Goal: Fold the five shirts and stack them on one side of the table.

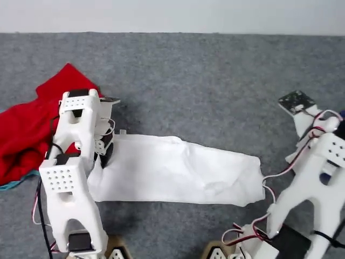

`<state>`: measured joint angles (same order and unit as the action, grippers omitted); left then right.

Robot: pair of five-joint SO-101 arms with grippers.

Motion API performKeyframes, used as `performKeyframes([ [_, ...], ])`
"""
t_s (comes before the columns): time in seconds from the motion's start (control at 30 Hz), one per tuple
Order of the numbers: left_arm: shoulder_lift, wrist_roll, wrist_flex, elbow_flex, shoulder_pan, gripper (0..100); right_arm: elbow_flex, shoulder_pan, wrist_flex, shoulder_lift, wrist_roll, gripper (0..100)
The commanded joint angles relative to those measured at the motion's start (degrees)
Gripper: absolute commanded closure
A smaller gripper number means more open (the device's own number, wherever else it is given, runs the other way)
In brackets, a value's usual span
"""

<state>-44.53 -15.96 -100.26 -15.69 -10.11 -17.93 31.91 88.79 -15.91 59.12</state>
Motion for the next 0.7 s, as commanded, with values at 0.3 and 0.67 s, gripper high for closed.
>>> performKeyframes([
  [0.3,31.82,-0.62,-0.53,6.37,24.26,99,-3.08,12.26,-8.66,-1.71,0.53,90.5],
  [0.67,39.47,-0.26,-0.09,-2.51,58.64,99,-5.27,21.05,-9.80,-1.71,5.27,90.5],
])
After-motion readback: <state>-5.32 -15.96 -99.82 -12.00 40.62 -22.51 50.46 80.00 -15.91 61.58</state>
